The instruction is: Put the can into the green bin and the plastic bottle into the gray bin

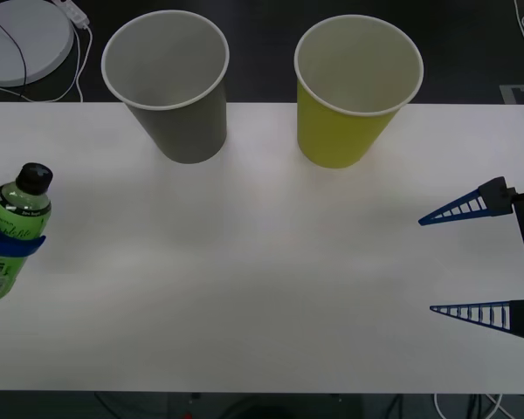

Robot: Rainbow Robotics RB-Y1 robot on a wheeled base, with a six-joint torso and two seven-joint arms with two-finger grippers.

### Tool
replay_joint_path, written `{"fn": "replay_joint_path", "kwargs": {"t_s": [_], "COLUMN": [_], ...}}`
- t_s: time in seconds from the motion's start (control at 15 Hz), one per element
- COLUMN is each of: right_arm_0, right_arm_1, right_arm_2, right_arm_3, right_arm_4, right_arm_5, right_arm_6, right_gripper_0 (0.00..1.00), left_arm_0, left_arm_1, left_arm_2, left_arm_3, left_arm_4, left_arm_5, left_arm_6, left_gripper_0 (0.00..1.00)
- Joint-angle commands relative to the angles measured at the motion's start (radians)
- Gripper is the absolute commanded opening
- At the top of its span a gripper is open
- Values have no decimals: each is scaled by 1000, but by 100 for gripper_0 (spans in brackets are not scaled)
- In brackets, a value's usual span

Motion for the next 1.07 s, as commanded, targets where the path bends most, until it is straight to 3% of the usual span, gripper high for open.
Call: {"fn": "replay_joint_path", "kwargs": {"t_s": [0.07,1.07], "right_arm_0": [0,0], "right_arm_1": [0,0], "right_arm_2": [0,0], "right_arm_3": [0,0], "right_arm_4": [0,0], "right_arm_5": [0,0], "right_arm_6": [0,0], "right_gripper_0": [100,100], "left_arm_0": [-45,-272], "left_arm_1": [6,36], "left_arm_2": [6,-20], "left_arm_3": [1,55], "left_arm_4": [-31,-95], "left_arm_5": [0,4], "left_arm_6": [71,252], "left_gripper_0": [0,0]}}
